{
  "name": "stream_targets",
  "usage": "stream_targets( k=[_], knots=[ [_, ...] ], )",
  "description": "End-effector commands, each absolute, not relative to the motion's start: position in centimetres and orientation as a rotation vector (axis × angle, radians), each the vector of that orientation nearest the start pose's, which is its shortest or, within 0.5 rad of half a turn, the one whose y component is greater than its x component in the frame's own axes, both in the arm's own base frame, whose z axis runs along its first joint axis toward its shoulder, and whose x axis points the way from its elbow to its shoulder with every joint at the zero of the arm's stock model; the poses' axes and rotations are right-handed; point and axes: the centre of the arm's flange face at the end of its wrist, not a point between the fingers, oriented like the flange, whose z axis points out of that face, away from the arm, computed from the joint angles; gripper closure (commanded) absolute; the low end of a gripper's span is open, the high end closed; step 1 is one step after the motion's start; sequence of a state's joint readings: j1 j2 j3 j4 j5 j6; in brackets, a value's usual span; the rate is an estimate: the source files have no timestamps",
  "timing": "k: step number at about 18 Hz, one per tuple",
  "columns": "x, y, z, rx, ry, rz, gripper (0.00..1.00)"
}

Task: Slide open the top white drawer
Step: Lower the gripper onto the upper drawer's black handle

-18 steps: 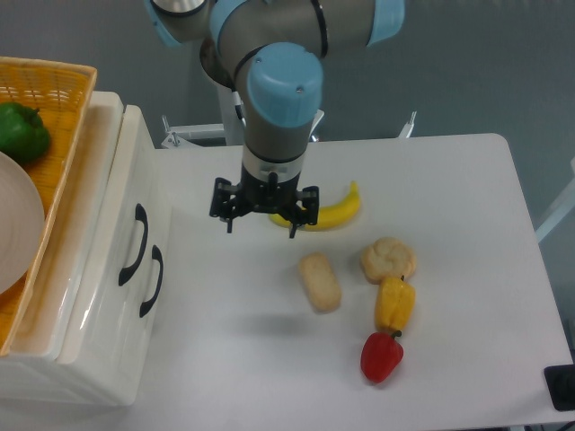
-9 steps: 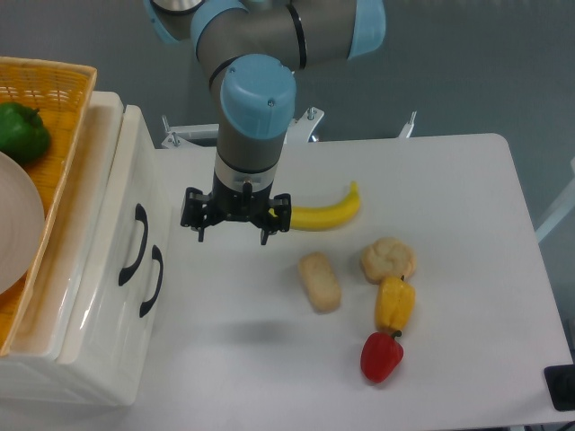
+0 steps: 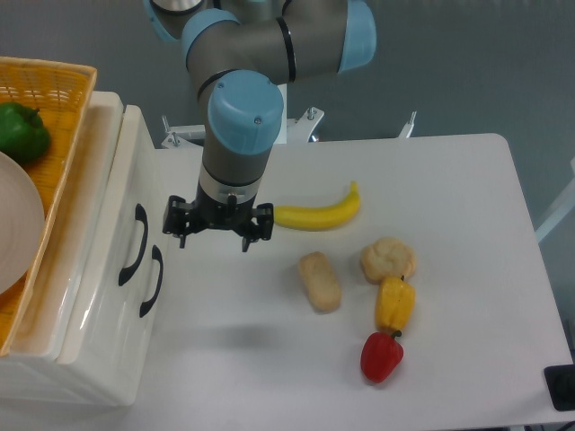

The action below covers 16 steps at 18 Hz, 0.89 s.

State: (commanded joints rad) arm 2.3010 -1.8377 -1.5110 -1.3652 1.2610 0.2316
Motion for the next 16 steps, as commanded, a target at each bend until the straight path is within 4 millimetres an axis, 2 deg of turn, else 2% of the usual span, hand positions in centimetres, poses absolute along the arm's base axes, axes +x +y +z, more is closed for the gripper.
stream_targets(
  k=[4,8,16],
  knots=[
    [-27.5,55.4,39.4,-2.849,-0.744,-0.482,0.0],
    [-27.1,55.9,38.3,-2.857,-0.739,-0.519,0.0],
    [-26.5,55.9,38.5,-2.851,-0.738,-0.564,0.0]
  ],
)
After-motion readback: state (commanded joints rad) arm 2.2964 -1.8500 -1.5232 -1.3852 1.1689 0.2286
